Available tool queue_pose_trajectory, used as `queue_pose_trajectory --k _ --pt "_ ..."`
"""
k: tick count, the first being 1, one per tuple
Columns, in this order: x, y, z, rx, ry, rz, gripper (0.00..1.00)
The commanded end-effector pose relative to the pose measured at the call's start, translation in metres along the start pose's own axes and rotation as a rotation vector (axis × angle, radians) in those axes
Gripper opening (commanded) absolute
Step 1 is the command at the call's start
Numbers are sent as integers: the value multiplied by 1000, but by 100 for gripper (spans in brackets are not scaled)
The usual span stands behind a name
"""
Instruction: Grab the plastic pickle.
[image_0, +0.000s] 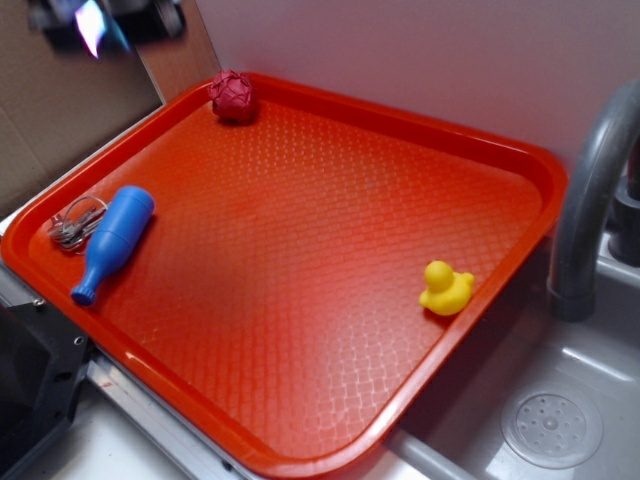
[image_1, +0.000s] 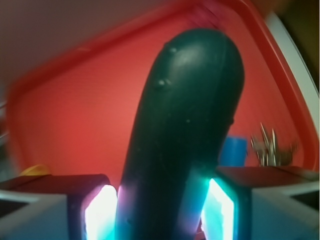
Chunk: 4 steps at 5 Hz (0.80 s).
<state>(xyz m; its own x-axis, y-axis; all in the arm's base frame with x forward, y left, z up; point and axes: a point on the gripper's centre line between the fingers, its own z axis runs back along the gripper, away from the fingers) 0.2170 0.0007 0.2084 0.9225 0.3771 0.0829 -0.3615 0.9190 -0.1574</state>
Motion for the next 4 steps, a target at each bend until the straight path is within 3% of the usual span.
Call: queue_pose_trajectory --k 1,2,4 --pt "13 -18 14 -53 48 -486 0" --pt "10 -20 6 -50 88 -635 0" --pt "6 -21 5 -62 89 -618 0"
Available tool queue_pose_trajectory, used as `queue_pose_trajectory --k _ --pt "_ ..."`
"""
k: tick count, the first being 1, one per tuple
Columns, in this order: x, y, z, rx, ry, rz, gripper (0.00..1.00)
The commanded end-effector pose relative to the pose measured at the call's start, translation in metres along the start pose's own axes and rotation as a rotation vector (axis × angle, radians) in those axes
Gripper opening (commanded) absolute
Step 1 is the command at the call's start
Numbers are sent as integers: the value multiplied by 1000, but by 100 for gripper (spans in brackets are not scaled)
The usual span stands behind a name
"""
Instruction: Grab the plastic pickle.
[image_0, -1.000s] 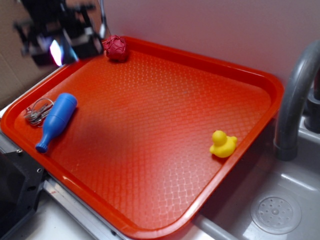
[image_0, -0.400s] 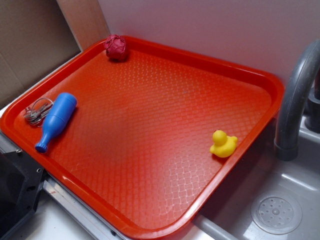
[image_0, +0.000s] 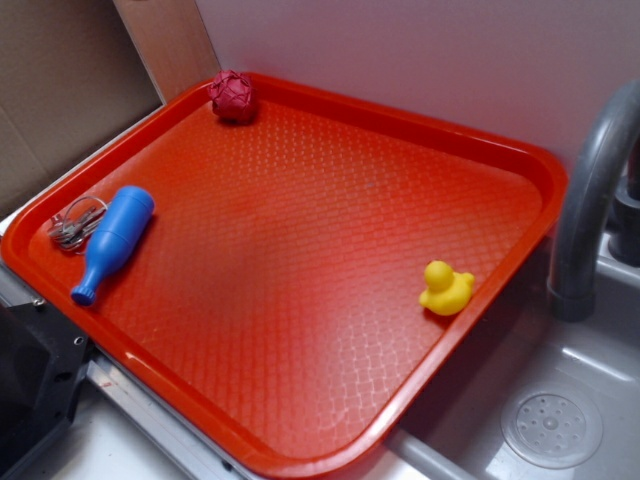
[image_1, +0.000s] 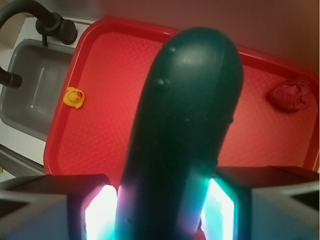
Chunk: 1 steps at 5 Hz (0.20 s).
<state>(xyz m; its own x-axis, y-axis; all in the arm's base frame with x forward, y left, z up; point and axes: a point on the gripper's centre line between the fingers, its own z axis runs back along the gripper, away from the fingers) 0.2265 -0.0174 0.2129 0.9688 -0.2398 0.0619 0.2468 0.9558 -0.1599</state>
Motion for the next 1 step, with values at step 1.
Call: queue_pose_trajectory --k 1 --pt "1 2 5 4 -42 25 0"
